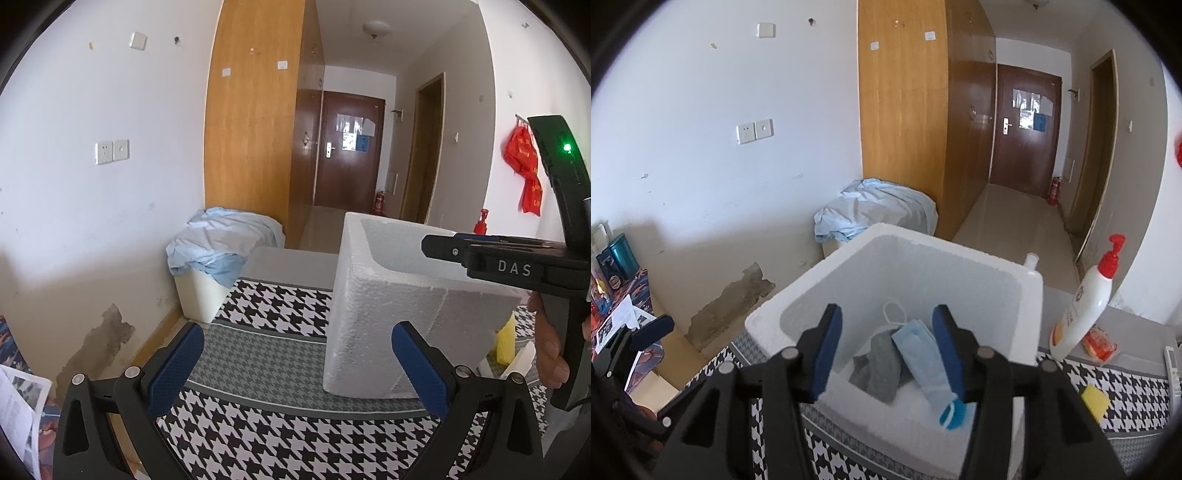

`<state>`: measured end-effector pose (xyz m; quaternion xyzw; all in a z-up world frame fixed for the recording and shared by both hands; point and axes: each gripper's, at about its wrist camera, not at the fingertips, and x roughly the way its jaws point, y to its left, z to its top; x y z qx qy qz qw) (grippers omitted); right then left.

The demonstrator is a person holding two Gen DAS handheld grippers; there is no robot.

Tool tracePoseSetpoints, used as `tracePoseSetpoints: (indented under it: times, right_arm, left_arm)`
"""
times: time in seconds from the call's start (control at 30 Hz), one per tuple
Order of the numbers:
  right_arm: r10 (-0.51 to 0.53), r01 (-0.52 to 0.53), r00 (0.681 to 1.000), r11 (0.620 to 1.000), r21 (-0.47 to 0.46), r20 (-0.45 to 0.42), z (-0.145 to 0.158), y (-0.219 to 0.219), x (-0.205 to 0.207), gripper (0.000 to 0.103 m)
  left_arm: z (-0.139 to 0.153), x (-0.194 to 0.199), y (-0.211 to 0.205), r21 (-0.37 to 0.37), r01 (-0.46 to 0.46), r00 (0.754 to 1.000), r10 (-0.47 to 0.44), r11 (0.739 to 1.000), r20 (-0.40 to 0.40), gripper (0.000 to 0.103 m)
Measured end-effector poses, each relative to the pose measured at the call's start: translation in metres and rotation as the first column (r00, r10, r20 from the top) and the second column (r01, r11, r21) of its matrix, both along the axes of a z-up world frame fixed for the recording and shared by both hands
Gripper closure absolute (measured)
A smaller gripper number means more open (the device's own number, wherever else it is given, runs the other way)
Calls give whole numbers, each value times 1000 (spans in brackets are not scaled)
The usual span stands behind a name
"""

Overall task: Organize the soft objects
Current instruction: 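Withdraw the right tool from the box back toward the table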

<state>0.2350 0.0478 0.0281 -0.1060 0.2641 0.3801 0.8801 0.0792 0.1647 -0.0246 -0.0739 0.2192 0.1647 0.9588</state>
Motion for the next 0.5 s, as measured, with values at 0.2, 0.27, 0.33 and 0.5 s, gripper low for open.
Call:
tracePoseSetpoints:
  times: [0.2,0.27,0.33,0.5]
  right_arm:
    - [5,-5,1000,1000,20,15,5,-12,-11,47]
    - [3,-4,1000,1000,28,20,6,-16,-16,47]
    - [1,-2,1000,999,33,28,7,-20,-19,47]
    - [6,-7,999,999,39,39,9,-30,-27,47]
  left_arm:
    - [1,-6,-7,8,4,1000,-4,1000,3,1]
    - [2,-7,-10,8,8,1000,-8,1000,2,1]
    - [3,-9,-12,9,10,1000,-10,1000,4,1]
    - [3,-12,-16,5,19,1000,-19,1000,11,1]
